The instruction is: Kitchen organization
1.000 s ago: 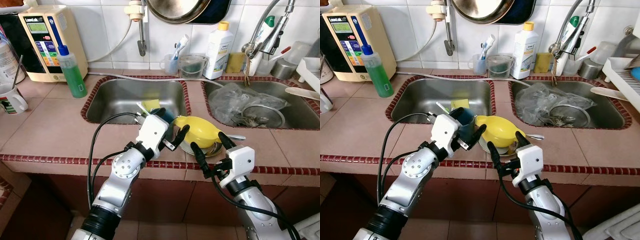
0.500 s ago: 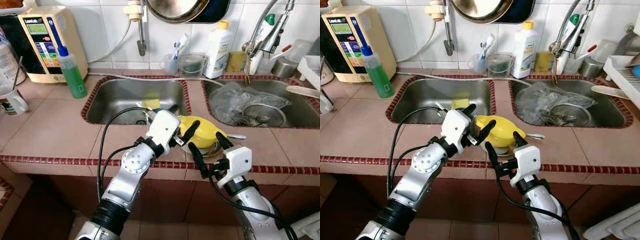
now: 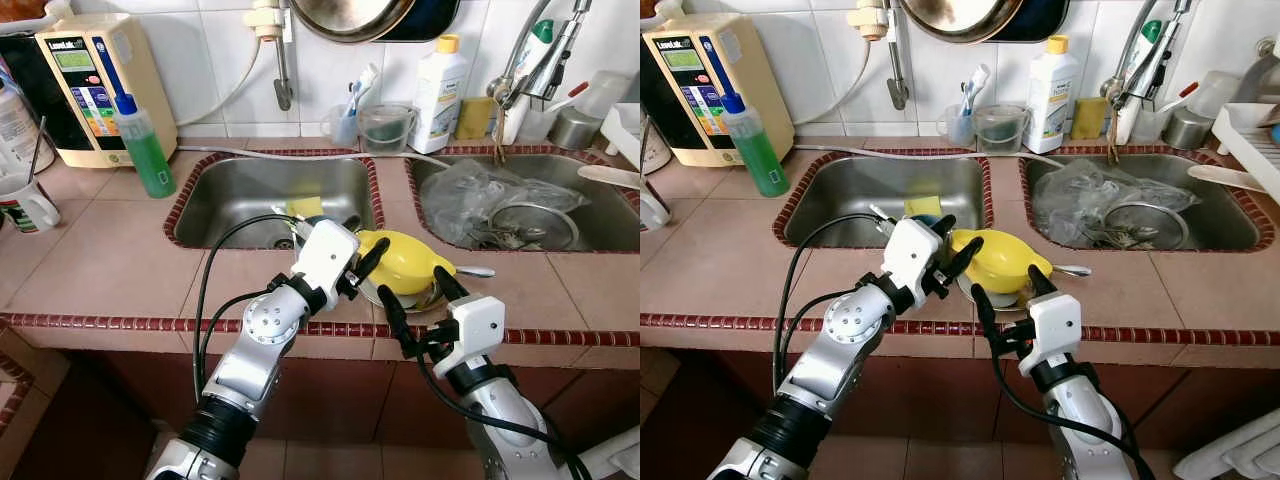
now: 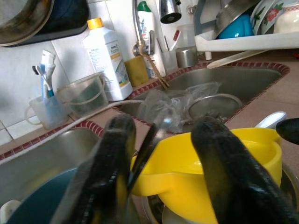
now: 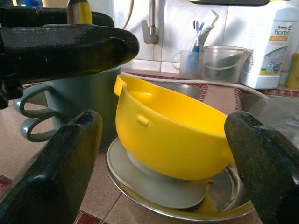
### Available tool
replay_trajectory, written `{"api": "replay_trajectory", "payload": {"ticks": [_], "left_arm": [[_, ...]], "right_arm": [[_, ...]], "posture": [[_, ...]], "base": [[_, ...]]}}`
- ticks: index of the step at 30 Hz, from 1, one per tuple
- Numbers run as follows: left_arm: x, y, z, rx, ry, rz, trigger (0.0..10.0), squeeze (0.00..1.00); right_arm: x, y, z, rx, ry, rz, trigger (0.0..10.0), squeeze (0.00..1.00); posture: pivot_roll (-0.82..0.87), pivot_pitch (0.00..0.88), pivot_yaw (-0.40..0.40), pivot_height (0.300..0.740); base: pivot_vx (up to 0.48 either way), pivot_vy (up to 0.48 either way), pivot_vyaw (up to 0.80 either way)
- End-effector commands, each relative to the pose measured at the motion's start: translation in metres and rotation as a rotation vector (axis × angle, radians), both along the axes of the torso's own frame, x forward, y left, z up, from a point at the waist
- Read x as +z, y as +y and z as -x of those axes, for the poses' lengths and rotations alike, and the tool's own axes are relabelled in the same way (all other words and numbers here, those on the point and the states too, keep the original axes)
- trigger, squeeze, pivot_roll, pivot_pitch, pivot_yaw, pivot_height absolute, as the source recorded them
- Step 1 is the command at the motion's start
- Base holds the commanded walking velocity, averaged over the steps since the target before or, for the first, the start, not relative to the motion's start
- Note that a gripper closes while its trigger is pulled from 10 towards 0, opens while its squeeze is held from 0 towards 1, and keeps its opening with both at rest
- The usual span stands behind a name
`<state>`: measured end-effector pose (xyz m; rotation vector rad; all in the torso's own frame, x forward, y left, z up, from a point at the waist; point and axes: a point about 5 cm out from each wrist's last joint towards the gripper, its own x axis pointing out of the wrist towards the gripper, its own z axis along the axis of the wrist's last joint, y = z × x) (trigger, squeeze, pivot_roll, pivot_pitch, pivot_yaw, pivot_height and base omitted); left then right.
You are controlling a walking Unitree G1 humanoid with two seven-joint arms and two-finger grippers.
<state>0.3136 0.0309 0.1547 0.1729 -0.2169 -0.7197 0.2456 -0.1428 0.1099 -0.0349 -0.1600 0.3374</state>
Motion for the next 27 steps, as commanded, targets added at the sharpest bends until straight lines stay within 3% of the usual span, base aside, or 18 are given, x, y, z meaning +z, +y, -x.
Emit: {"api": "replay_trajectory", "payload": {"ticks": [1,13,14,15,23,24,25,27], "left_arm": [[0.0015,0.0027,-0.001,0.017,-0.002,-0.014,0.0,0.0],[0.0013,0.007,-0.0011,0.047,0.021,-0.021,0.3,0.0],[0.0008,0.0074,-0.0013,0.053,0.024,-0.029,9.6,0.0],[-0.0013,0.0078,-0.0018,0.062,0.042,-0.042,10.0,0.0],[-0.001,0.0074,-0.0009,0.057,0.057,-0.03,10.0,0.0],[-0.0004,0.0086,-0.0012,0.065,0.06,-0.024,4.5,0.0],[-0.0008,0.0098,-0.002,0.074,0.066,-0.022,0.0,0.0],[-0.0011,0.0103,-0.0023,0.074,0.069,-0.019,0.0,0.0]], "right_arm": [[0.0056,0.0038,0.0008,0.01,-0.026,-0.002,10.0,0.0],[0.0062,0.0072,0.0016,0.017,-0.026,-0.011,10.0,0.0],[0.0063,0.0074,0.0017,0.017,-0.025,-0.013,10.0,0.0],[0.0063,0.0076,0.0019,0.018,-0.025,-0.015,10.0,0.0],[0.006,0.0088,0.0023,0.017,-0.023,-0.019,10.0,0.0],[0.006,0.0095,0.0022,0.018,-0.022,-0.021,10.0,0.0],[0.0061,0.0099,0.0021,0.018,-0.023,-0.023,10.0,0.0],[0.0062,0.01,0.0022,0.018,-0.024,-0.023,10.0,0.0]], "posture": [[-0.1,0.0,0.098,0.74],[-0.1,0.0,0.096,0.74],[-0.1,0.0,0.097,0.74],[-0.1,0.0,0.097,0.74],[-0.09,0.0,0.1,0.74],[-0.09,0.0,0.101,0.74],[-0.1,0.0,0.102,0.74],[-0.1,0.0,0.102,0.74]], "base": [[0.0,0.0,0.0],[0.0,0.0,0.0],[0.0,0.0,0.0],[0.0,0.0,0.0],[0.0,0.0,0.0],[0.0,0.0,0.0],[0.0,0.0,0.0],[0.0,0.0,0.0]]}}
